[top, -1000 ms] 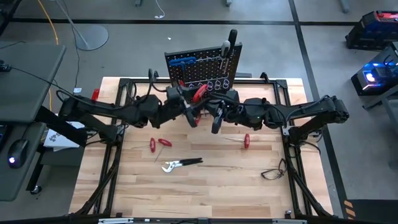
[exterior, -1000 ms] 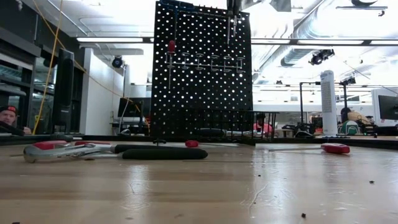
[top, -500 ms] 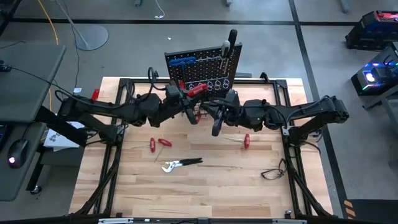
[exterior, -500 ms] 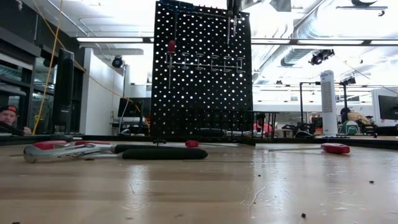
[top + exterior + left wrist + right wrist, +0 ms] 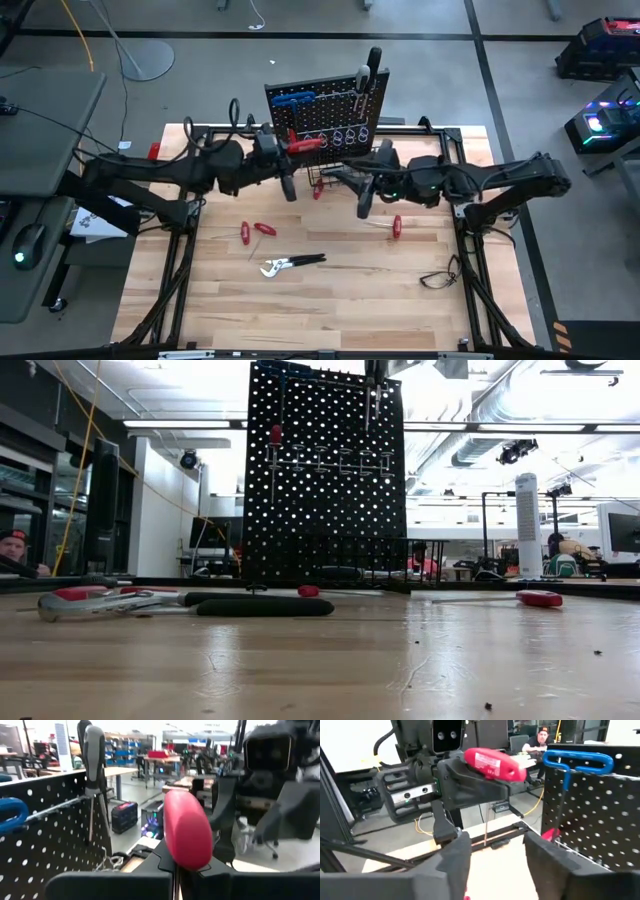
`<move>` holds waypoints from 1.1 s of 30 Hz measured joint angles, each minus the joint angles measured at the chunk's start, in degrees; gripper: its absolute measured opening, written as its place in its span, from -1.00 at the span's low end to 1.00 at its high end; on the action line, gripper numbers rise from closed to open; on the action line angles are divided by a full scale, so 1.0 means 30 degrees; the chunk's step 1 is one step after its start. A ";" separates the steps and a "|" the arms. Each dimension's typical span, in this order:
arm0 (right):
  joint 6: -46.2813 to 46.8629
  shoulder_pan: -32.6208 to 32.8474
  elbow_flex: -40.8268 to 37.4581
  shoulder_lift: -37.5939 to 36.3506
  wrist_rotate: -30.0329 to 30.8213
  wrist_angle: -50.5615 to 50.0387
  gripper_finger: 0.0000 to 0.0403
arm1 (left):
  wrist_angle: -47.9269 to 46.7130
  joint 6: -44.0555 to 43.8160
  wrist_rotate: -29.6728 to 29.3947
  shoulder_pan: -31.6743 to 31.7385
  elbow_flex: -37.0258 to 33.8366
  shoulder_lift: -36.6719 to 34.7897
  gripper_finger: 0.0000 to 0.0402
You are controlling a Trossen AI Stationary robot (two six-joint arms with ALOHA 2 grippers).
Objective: Hang tools onto peg board
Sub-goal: Hang the red allen wrench on the peg board
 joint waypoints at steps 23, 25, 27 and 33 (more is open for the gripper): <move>0.4008 0.1951 0.0007 -0.1224 0.1982 -0.4264 0.05 | 0.8516 -0.0445 0.3205 0.3884 -0.6619 -0.0434 -1.00; 0.4391 0.1998 0.0007 -0.1224 0.2220 -0.4278 0.05 | 0.9644 0.0405 0.3225 0.4310 -0.6584 -0.0148 -1.00; 0.4692 0.2004 0.0007 -0.1224 0.2264 -0.4363 0.05 | 1.0387 0.0680 0.3204 0.4658 -0.6545 0.0198 -1.00; 0.4936 0.1991 0.0007 -0.1224 0.2535 -0.4348 0.05 | 1.1901 0.0680 -0.0084 0.4258 -0.6562 0.1539 -1.00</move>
